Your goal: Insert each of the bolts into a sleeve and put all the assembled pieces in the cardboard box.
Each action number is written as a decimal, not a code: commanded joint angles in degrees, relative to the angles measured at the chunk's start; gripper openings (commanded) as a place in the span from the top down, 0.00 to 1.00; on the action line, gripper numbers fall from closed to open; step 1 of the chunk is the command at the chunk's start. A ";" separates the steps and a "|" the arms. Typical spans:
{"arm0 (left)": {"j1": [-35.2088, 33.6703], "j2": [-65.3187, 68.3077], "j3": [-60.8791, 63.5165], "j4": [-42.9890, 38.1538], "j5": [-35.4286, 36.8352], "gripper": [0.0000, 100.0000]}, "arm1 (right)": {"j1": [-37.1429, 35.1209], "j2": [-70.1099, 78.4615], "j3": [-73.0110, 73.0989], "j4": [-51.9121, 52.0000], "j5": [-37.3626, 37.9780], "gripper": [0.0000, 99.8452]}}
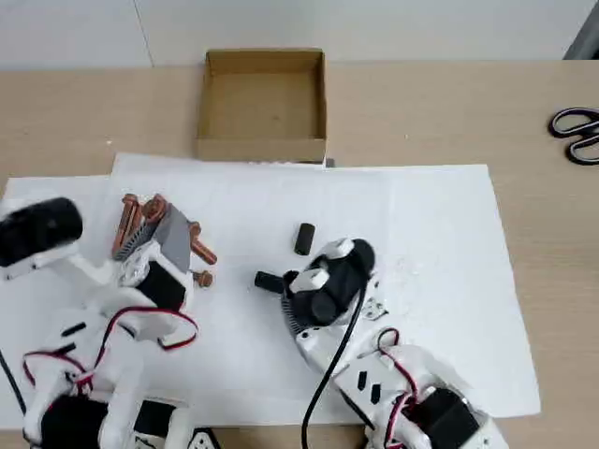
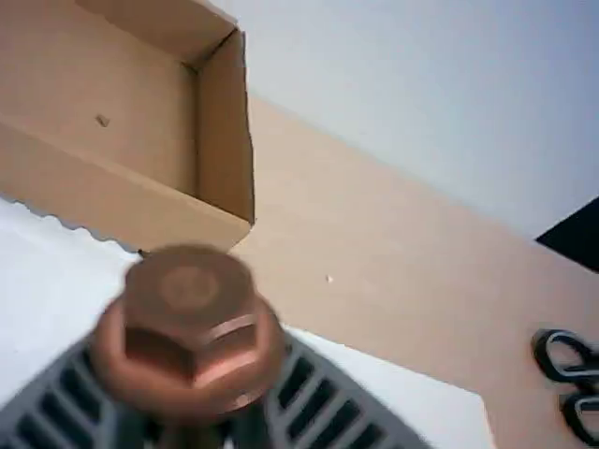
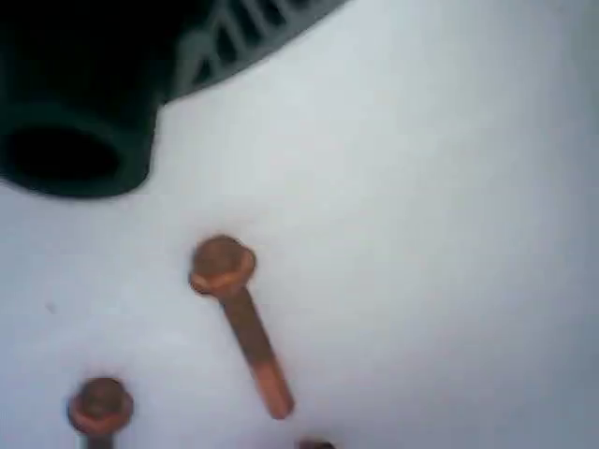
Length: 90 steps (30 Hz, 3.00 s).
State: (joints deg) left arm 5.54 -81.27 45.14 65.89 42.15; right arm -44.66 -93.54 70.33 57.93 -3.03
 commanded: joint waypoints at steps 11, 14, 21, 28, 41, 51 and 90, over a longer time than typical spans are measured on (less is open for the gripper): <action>11.52 -7.65 6.02 -1.85 4.84 1.00 | -7.60 -0.13 6.33 -11.65 -0.70 1.00; 12.31 -7.56 6.11 -1.85 4.84 1.00 | -7.60 -0.40 6.33 -11.65 -0.70 1.00; 14.68 -7.65 7.87 -1.93 4.75 1.00 | -7.78 -0.48 4.13 -11.56 -0.70 1.00; 14.51 -7.65 8.04 -2.11 2.20 1.00 | -7.78 -0.48 2.37 -10.95 -0.70 1.00; 14.59 -7.65 10.95 -6.07 -3.16 1.00 | -7.78 -0.48 2.37 -11.12 -0.70 1.00; 15.74 -7.65 12.35 -4.57 -3.87 1.00 | -7.78 -0.48 2.29 -11.47 -0.62 1.00; 26.37 -7.56 15.34 8.09 -11.69 0.77 | -7.78 -0.48 0.79 -11.56 3.69 1.00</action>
State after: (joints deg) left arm 32.18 -89.36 60.09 72.84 30.46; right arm -52.13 -93.19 74.99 48.09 -0.04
